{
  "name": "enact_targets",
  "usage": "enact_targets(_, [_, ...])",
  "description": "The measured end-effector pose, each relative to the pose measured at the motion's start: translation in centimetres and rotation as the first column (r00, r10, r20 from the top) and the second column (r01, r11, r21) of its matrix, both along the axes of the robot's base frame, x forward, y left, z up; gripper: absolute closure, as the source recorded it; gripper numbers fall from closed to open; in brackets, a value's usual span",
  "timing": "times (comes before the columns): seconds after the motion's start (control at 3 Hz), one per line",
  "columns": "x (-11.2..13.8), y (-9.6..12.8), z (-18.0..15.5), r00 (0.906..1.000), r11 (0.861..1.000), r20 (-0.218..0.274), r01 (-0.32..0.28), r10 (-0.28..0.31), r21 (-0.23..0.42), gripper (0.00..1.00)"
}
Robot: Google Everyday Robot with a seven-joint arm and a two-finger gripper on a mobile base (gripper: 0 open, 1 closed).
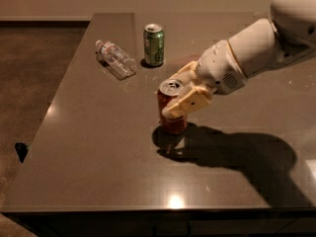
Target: Knock coke can over
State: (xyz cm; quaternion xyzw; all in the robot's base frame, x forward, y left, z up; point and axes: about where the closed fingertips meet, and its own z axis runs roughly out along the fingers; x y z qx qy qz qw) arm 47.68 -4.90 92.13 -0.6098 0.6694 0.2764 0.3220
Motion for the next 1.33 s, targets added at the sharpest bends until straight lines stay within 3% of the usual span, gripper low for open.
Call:
enact_targets(0.33, [1.5, -2.5, 1.6, 0.9973, 0.985, 0.011, 0.073, -0.072, -0.158, 0.89])
enact_targets(0.67, [2.6, -4.0, 2.8, 0.9922, 0.934, 0.029, 0.124, -0.121, -0.334, 1.0])
enact_targets(1.0, [4.0, -6.2, 2.2, 0.9885, 0.814, 0.065, 0.149, -0.136, -0.561, 0.98])
enact_targets(1.33, [4.6, -7.4, 0.3, 0.9898, 0.714, 0.078, 0.14, -0.119, -0.686, 0.75])
